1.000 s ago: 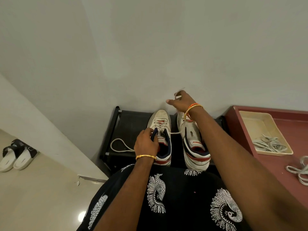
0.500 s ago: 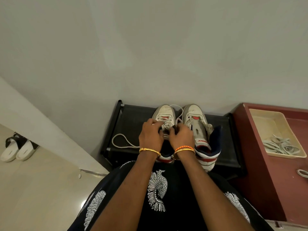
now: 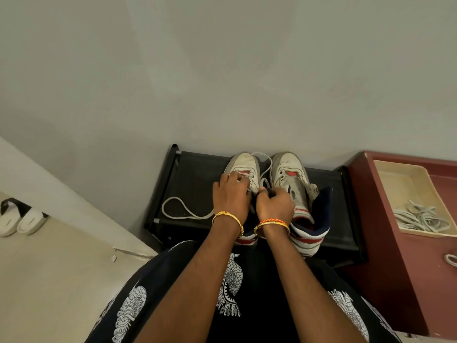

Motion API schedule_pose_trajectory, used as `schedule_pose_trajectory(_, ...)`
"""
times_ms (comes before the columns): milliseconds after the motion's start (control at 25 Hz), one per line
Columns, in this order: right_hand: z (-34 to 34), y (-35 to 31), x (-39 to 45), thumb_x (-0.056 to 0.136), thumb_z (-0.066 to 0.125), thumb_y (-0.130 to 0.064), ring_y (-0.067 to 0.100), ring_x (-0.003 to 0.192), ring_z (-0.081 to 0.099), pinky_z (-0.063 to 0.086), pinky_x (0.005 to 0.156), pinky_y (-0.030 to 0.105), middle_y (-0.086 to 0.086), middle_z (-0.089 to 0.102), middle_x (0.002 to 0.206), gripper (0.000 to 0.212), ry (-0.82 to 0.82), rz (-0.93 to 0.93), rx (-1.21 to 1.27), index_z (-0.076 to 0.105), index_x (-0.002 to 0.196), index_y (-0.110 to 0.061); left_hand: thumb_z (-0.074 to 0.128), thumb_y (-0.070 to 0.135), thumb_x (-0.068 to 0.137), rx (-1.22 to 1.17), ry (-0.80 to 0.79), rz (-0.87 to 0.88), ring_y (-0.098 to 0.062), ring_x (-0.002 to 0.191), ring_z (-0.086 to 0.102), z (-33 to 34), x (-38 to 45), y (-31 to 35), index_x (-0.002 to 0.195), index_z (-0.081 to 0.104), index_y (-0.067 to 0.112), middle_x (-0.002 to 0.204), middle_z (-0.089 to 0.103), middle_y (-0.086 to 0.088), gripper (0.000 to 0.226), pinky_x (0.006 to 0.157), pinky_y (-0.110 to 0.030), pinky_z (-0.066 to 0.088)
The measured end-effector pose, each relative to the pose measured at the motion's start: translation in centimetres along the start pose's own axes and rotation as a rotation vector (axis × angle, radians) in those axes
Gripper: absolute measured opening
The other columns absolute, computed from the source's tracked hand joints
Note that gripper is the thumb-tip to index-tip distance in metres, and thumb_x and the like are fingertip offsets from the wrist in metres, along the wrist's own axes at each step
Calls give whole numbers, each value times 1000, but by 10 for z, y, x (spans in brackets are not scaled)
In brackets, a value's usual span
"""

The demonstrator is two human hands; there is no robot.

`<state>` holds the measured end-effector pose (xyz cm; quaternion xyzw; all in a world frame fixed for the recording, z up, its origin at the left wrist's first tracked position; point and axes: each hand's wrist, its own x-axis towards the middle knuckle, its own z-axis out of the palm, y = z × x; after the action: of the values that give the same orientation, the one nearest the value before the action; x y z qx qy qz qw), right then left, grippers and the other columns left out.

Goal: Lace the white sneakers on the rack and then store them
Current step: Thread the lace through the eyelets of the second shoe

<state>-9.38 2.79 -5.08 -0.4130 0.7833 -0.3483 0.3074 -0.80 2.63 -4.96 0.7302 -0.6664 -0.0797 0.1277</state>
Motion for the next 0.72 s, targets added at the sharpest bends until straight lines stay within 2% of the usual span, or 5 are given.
schedule_pose_trajectory(320, 4, 3, -5, 89, 57, -27, 24, 74, 56, 33, 59, 25, 6, 62, 75, 21, 51, 1, 31, 66, 89, -9, 43, 28, 97, -10, -16, 16, -22, 106, 50, -1, 1, -2, 111, 60, 14, 119, 54, -4, 26, 85, -36, 38)
schedule_pose_trajectory(440, 4, 4, -8, 90, 54, -27, 23, 73, 52, 38, 62, 28, 7, 63, 79, 20, 60, 16, 38, 64, 91, -10, 42, 23, 95, -470, 94, -340, -19, 75, 51, -2, 2, -6, 94, 49, 11, 88, 55, -6, 13, 56, -27, 34)
schedule_pose_trajectory(600, 7, 4, -10, 93, 51, -28, 27, 79, 59, 41, 64, 29, 7, 64, 82, 20, 47, 5, 38, 61, 95, -11, 42, 17, 96, -1095, 103, -784, -12, 64, 50, -5, 8, -7, 101, 45, 11, 83, 53, -4, 8, 53, -23, 38)
schedule_pose_trajectory(640, 7, 5, -10, 93, 51, -28, 28, 81, 60, 43, 64, 30, 8, 65, 84, 19, 43, -19, 30, 60, 96, -12, 42, 14, 95, -1111, 102, -740, -13, 67, 52, -6, 8, -7, 106, 45, 12, 85, 54, -4, 11, 54, -22, 39)
schedule_pose_trajectory(720, 9, 8, -10, 92, 51, -24, 29, 80, 62, 47, 63, 33, 10, 67, 87, 14, 40, -93, 13, 57, 98, -12, 43, 12, 94, -728, 64, -372, -17, 87, 54, -4, 6, -11, 110, 52, 14, 101, 56, -6, 19, 63, -22, 42)
